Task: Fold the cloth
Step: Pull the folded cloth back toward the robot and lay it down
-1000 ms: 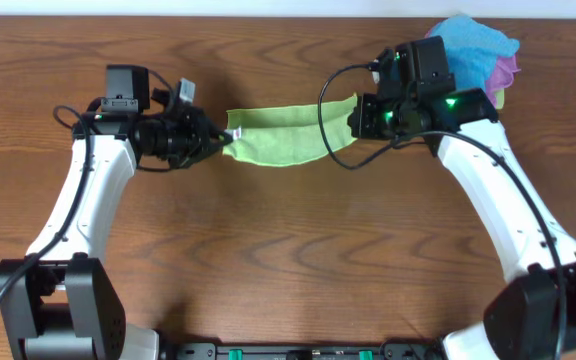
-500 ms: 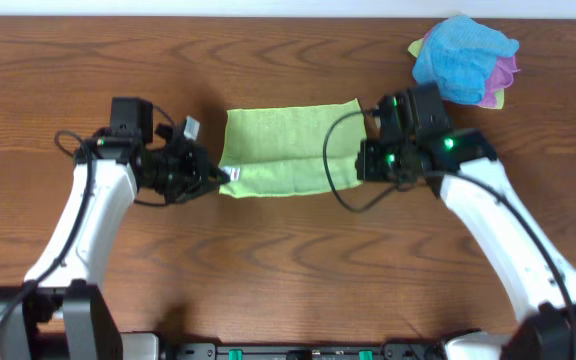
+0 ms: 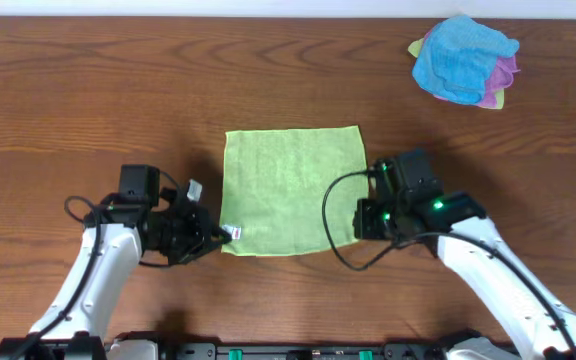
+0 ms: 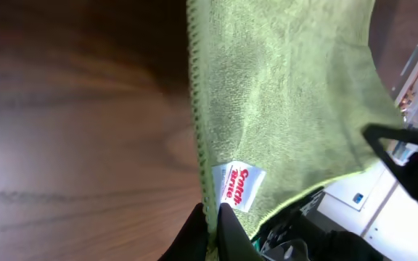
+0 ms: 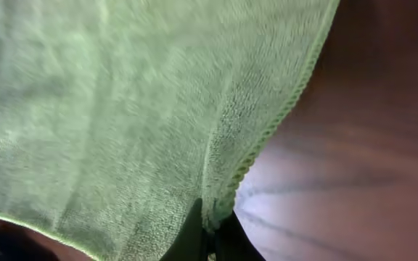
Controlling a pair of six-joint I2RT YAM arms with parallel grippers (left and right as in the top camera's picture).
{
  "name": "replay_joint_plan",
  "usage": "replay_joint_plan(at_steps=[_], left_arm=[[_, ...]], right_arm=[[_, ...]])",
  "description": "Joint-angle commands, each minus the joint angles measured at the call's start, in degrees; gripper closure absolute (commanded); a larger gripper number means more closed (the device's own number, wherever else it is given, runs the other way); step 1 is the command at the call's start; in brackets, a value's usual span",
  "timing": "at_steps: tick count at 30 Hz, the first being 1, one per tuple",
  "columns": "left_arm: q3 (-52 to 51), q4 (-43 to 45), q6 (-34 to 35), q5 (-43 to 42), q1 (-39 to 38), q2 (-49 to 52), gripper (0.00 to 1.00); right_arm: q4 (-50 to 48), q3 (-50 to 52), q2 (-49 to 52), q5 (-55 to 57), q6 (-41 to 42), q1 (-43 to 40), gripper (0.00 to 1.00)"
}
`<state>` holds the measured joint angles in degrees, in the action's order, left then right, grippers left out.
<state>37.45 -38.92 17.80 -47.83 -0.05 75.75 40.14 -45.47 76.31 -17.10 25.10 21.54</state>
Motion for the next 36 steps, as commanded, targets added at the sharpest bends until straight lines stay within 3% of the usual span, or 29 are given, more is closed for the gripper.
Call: replay_joint_plan(at_steps=[1,4,11,20,27,36], left_arm=[[-0.33,0.22,0.02,-0.17,0.04,-1.44,0.94],[-0.31,1.92,1.11,-0.02,0.04,-1.79,0.94],[-0.31,15.04,15.04,1.46,0.02,-1.77,0.94],[-0.33,29.75,24.98,12.35,-0.66,-0.98,0.94],[-0.31,41.09,28.55,19.76,-4.52,3.82,0.94],[-0.31,50.86,29.20,19.96,-4.87,12.13,0.94]], right_arm=[[-0.31,1.66,-1.60,-0.24,2.36,1.66,0.99],[-2.16,1.68,-2.97,0.72,2.62,1.79,0.98],[-14.08,1.66,-4.31,3.98,2.73,1.73,0.99],[-25.90,1.66,0.24,10.05,3.58,0.15,0.98],[-33.90,1.57,6.62,10.05,3.61,-2.54,0.98],[-40.06,1.55,11.34,10.25,3.54,-5.25,0.98]])
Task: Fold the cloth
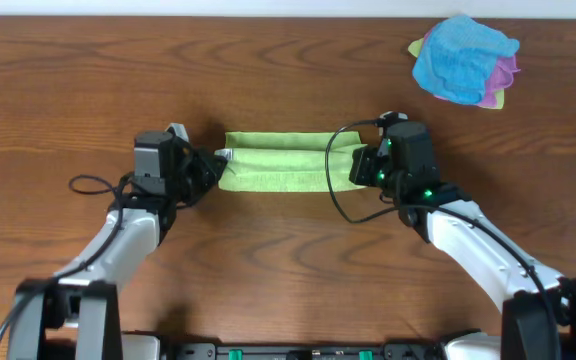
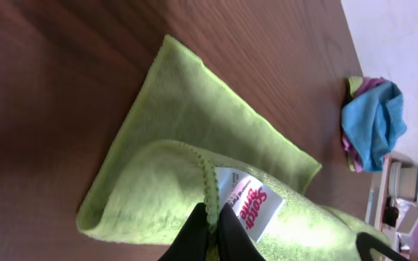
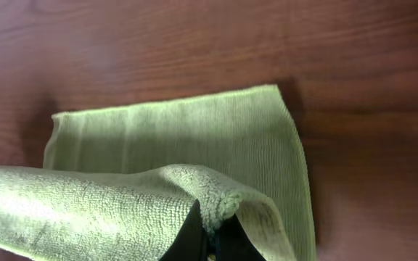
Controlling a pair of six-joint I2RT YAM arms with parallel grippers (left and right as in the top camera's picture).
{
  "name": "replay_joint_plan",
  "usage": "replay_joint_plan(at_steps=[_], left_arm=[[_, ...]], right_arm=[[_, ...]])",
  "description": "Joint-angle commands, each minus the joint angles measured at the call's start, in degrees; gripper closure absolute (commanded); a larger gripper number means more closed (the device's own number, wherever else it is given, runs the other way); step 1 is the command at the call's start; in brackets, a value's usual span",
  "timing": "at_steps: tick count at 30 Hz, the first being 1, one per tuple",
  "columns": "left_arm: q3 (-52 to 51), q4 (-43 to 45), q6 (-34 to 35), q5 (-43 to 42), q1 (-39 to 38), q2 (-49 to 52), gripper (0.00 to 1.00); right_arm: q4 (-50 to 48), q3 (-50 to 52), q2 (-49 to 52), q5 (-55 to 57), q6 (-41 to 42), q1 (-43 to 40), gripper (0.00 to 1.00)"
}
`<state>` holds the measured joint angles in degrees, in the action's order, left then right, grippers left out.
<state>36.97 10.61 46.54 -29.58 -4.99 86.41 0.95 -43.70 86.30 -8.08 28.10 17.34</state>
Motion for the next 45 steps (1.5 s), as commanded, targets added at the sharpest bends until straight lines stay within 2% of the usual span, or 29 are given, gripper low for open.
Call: replay_joint_plan(at_steps=[1,12,27,34,40,41,43,45], left_arm=[[0.17,2.40,0.46,1.75,0.07,2.14,0.94],[0.22,10.93,2.80,2.58,-1.90,8.48,0.94],[0.31,16.76,2.93,10.14,-4.74,13.09,0.94],[0.46,22.05,4.24,10.71,-5.14,17.49,0.94],[0.66,23.10,4.48,11.34,-5.16,19.41,0.94],[0.66,23.10,4.48,11.80,-5.16,19.41,0.94],[0.70,23.34,4.48,12.20,-5.16,19.41,0.94],[0.70,24.24,4.48,12.17,-5.16,19.39,0.88]], right_arm=[[-1.64,-0.22,1.92,1.46,0.55,-1.11,0.98],[-9.88,-0.22,7.85,1.55,0.57,-1.16,0.99],[-19.28,-0.26,14.45,3.63,-0.07,-1.16,0.99],[-21.44,-0.48,17.64,4.72,-0.52,-1.16,0.99],[-22.23,-0.52,18.86,5.33,-1.53,-1.16,0.98],[-22.49,-0.52,18.86,5.31,-2.10,-1.16,0.98],[-22.95,-0.52,18.86,5.31,-2.47,-1.16,0.88],[-23.37,-0.52,18.84,5.29,-2.47,-1.16,0.70]])
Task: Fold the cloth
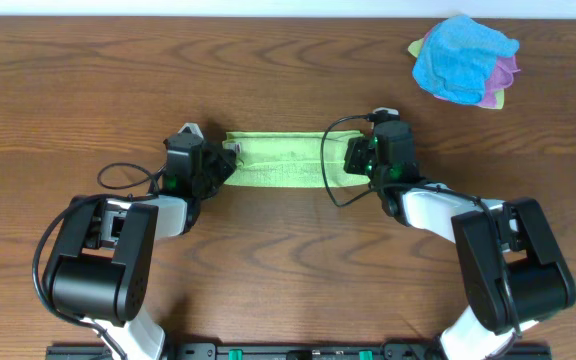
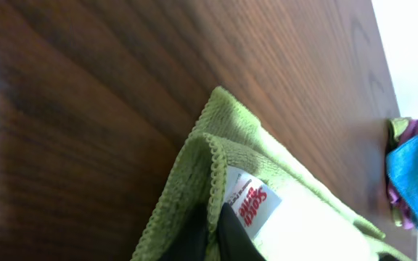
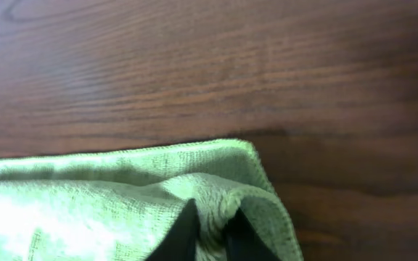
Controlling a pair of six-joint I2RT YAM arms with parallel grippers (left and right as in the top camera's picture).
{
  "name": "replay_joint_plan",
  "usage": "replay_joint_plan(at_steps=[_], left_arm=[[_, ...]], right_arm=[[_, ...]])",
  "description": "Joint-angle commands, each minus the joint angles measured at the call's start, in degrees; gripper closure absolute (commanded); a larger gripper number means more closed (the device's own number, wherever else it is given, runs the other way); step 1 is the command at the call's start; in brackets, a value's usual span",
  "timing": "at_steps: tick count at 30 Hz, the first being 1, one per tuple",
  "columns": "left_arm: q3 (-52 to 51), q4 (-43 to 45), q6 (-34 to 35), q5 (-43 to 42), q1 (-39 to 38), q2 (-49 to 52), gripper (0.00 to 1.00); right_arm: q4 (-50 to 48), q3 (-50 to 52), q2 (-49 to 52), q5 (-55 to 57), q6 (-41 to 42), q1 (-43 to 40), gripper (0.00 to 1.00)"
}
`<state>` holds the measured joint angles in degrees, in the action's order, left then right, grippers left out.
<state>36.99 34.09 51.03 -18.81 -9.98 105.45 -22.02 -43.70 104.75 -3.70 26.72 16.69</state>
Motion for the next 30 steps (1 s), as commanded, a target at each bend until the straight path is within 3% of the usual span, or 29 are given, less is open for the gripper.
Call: replay_joint_plan(at_steps=[1,3,4,9,17,25,30], left_arm=[[0.68,1.40,0.00,1.38,-0.17,0.35,0.83],[0.68,2.99,0.00,1.14,-0.17,0.35,0.66],[0.68,3.89,-0.02,0.85,-0.17,0.33,0.59],[0.68,7.17,-0.04,-1.79,-0.11,-0.31,0.29],[0.68,5.38,-1.44,-5.14,1.40,-4.81,0.26],[0.68,-7.54,-7.43,-5.25,4.87,-13.22,0.25],[0.68,-9.40,-6.58,-8.00,4.94,-16.90,0.25]], right_arm=[[-0.55,-0.52,0.39,0.90,-1.09,-0.50,0.63],[-1.03,-0.52,0.33,-0.26,-1.07,-0.50,0.47],[-1.22,-0.52,0.17,-0.96,-1.07,-0.50,0.44],[-1.40,-0.52,-1.42,-4.13,-1.03,-0.50,0.42],[1.68,-0.52,-8.37,-4.68,1.16,-0.55,0.43],[12.09,-0.52,-15.39,-4.70,2.05,-0.55,0.44],[18.78,-0.52,-19.71,-4.68,5.11,-0.55,0.45]])
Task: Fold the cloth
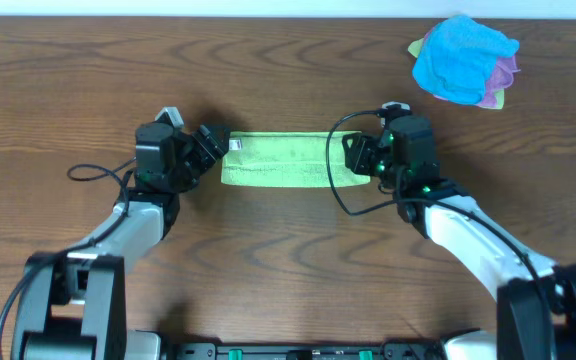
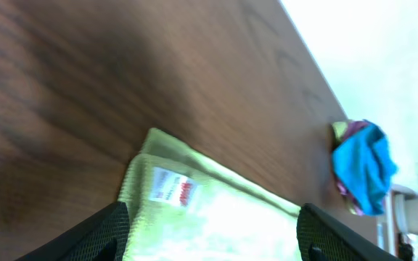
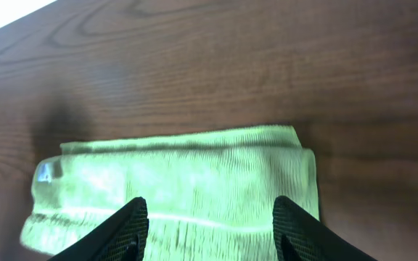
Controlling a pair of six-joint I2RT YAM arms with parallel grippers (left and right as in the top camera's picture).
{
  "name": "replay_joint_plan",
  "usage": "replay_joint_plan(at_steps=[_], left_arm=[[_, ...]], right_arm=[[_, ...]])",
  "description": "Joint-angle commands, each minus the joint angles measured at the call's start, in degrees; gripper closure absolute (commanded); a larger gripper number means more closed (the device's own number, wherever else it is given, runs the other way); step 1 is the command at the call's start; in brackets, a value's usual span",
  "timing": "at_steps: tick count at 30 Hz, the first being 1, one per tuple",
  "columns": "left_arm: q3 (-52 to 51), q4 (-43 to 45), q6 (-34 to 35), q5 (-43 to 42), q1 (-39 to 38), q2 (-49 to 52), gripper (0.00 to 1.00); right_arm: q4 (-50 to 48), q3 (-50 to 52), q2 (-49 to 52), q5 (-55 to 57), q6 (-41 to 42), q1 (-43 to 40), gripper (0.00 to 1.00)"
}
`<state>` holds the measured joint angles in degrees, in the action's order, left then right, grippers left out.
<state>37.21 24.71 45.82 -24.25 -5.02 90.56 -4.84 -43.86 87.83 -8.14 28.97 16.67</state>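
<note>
The green cloth point(image 1: 283, 160) lies folded in half as a long narrow strip on the wooden table, its white label point(image 2: 169, 187) at the left end. My left gripper point(image 1: 211, 148) stands open at that left end, and its wrist view has the cloth point(image 2: 216, 217) lying between the wide-spread fingers point(image 2: 104, 233). My right gripper point(image 1: 356, 156) is open at the right end. In the right wrist view the strip point(image 3: 173, 181) stretches ahead between its fingers point(image 3: 125, 228). Neither gripper holds anything.
A pile of blue, purple and yellow cloths point(image 1: 465, 58) sits at the back right of the table and also appears as the cloth pile point(image 2: 365, 167) in the left wrist view. A black cable point(image 1: 333, 185) loops by the right arm. The table's back edge point(image 1: 268, 17) runs behind.
Both grippers were shut on the cloth's near corners, laid at the far edge. Now both are open and drawn slightly back, and the folded strip lies free on the table.
At first the cloth lay spread flat, with each gripper shut on a near corner. Then the near corners were held up over the far half. Then they rested on the far edge, still gripped. Now the cloth lies folded in half and both grippers are open.
</note>
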Motion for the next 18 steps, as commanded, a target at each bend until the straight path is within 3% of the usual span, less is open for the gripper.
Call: replay_joint_plan(at_steps=[1,3,7,12,18], left_arm=[[0.48,-0.02,-0.20,-2.84,-0.33,-2.32,0.26],[0.50,-0.02,1.33,-3.04,-1.22,-2.40,0.29],[0.50,-0.07,1.99,-0.70,-4.37,-1.53,0.40],[1.68,-0.04,1.95,4.70,-8.70,2.99,0.53],[6.45,-0.13,1.31,5.53,-9.92,11.69,0.75]], right_arm=[[3.08,-0.37,-3.67,-0.26,4.09,-0.52,0.45],[5.95,-0.37,-5.03,-0.28,8.09,-0.52,0.44],[11.21,-0.37,-6.23,-1.09,18.47,-0.55,0.26],[12.59,-0.35,-6.19,-4.81,22.43,-0.52,0.25],[13.25,-0.35,-6.19,-6.29,24.65,-0.55,0.23]])
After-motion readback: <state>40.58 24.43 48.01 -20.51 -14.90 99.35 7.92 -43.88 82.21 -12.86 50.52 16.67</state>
